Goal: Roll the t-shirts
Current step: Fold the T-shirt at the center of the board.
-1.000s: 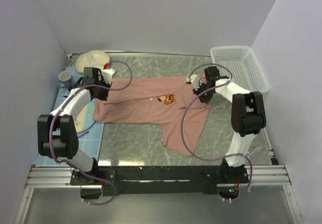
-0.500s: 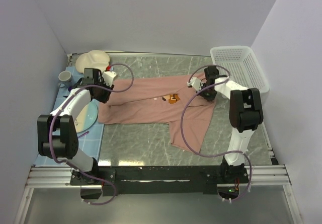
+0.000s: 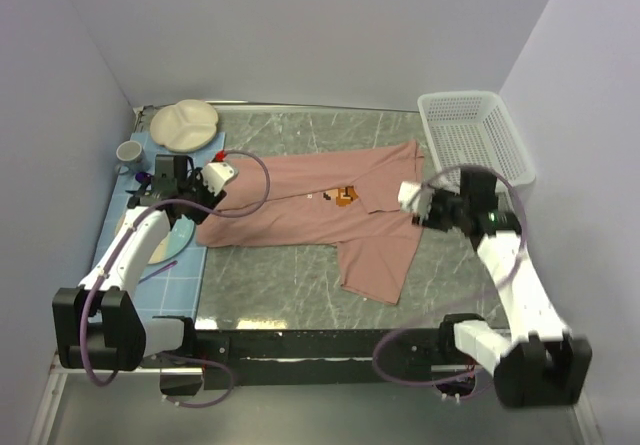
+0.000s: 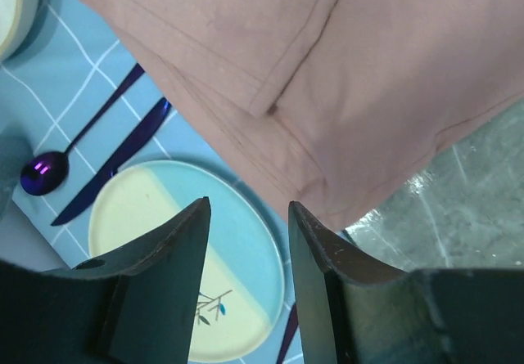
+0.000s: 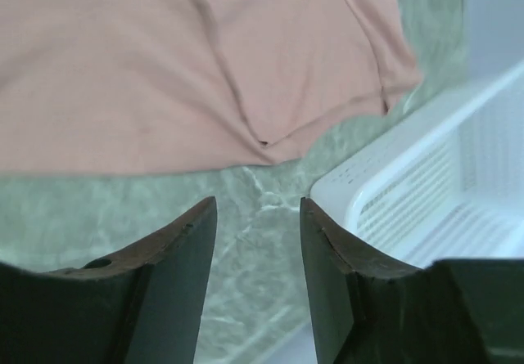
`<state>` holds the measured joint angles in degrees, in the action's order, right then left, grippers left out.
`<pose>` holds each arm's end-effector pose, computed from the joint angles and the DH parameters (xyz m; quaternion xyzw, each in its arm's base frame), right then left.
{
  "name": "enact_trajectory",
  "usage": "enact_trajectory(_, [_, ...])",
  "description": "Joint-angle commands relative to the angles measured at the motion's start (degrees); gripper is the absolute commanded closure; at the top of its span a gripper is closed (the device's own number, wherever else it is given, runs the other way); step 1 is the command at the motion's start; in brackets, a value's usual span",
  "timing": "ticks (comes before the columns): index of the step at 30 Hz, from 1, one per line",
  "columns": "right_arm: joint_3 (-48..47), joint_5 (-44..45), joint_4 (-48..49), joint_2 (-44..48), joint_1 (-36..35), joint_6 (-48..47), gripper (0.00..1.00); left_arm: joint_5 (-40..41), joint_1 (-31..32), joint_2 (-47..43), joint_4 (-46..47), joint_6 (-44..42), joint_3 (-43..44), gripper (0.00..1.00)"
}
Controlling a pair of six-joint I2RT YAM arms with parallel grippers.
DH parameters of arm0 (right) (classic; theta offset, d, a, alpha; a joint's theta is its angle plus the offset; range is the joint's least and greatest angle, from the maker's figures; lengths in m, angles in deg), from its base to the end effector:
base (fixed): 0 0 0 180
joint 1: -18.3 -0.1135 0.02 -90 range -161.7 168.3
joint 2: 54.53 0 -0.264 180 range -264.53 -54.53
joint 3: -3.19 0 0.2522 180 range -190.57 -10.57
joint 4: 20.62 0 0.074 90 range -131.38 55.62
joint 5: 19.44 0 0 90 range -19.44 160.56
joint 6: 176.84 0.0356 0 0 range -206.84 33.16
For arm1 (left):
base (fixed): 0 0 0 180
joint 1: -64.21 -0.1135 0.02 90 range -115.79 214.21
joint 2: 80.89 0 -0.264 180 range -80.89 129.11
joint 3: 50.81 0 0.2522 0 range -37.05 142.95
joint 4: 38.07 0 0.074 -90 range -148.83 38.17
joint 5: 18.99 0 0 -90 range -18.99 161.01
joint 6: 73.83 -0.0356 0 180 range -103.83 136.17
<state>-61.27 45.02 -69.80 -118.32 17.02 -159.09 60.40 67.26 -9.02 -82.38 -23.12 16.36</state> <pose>0.2255 0.0204 0.2738 -0.6086 0.6838 -0.0322 0.4013 0.2600 -0.0204 0.2615 0.3670 0.8581 0.0261 0.3583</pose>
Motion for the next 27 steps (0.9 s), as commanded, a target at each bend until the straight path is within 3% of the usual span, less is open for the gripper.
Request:
enact_trajectory(1, [14.2,-10.0,-5.6,10.0,-0.3,-25.6,0.48,1.2,0.2,0.1,1.9,4.4,-1.1,0.51])
enact_trajectory(7, [22.3,-17.1,-15.7,14.5,-3.3,-51.4,0.48,6.5,0.1,-0.4,5.5,10.9,-1.9,0.52])
enact_trajectory(12, [23.8,-20.6,-24.9,12.6,-5.4,-64.5,0.50,10.1,-0.1,-2.2,7.1,11.8,-3.9,0.52])
enact_trajectory(19, [25.1,-20.3,-31.8,11.8,-8.9,-71.1,0.53,10.4,-1.1,-3.1,6.4,12.5,-5.1,0.52])
enact_trajectory(27, [27.5,-19.4,-24.8,10.9,-10.7,-68.6,0.52,10.4,-2.0,-2.0,5.8,12.2,-3.2,0.52])
